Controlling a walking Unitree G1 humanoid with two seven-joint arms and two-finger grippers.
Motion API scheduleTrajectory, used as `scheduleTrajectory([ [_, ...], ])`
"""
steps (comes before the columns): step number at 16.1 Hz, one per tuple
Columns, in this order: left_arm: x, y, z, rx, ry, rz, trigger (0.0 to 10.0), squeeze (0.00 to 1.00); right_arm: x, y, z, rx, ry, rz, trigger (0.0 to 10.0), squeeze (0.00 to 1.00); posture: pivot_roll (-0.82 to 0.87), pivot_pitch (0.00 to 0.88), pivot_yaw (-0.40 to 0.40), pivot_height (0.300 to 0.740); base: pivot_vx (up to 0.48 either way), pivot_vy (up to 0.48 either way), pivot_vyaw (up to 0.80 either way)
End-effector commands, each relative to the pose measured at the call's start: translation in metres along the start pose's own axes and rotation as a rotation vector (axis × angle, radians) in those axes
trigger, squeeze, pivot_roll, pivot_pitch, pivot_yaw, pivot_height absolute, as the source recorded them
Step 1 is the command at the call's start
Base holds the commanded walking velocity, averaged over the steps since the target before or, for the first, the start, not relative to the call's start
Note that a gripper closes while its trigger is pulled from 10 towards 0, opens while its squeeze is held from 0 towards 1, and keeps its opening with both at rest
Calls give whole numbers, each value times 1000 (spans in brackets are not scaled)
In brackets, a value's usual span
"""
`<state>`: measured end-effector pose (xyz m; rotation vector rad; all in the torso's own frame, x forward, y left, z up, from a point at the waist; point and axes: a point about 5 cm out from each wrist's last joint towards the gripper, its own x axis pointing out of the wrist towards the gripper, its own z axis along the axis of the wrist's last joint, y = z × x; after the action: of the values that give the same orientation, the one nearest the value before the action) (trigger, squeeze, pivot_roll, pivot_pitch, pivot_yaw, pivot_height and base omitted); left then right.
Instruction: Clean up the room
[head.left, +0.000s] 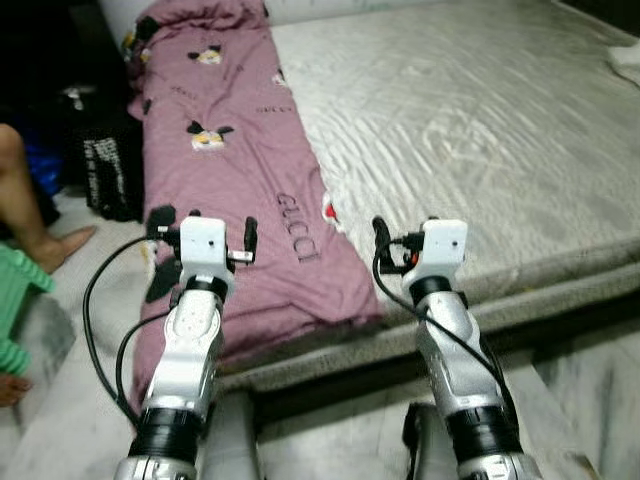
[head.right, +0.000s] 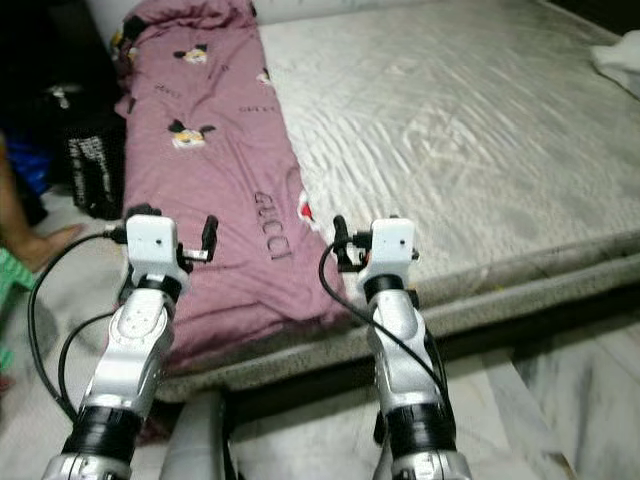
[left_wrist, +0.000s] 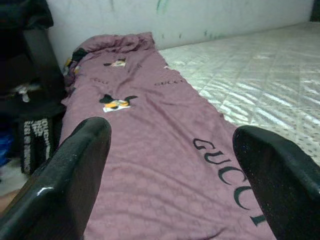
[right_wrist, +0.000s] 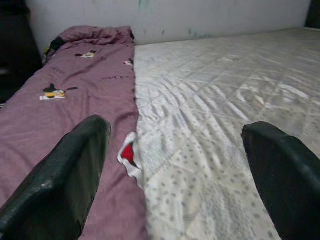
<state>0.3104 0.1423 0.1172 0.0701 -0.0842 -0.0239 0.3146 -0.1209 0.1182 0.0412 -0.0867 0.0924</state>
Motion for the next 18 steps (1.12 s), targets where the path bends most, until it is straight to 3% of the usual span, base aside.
scheduleTrajectory([
  [1,-2,-1,-1,3,14,-22,10000,0,3,4,3,6,-16,1,10000,0,-5,0,75,663,0,0,0],
  [8,2,-5,-2,18,41,-49,10000,0,3,2,2,-14,-18,-19,10000,0,-9,0,75,740,0,0,0],
  [11,-1,-9,-7,10,68,-54,10000,0,2,1,0,-64,-11,-36,10000,0,-9,0,71,740,0,0,0],
  [18,-2,-11,-6,27,61,-65,10000,0,1,-1,0,-65,-20,-22,10000,0,-8,0,66,740,0,0,0],
])
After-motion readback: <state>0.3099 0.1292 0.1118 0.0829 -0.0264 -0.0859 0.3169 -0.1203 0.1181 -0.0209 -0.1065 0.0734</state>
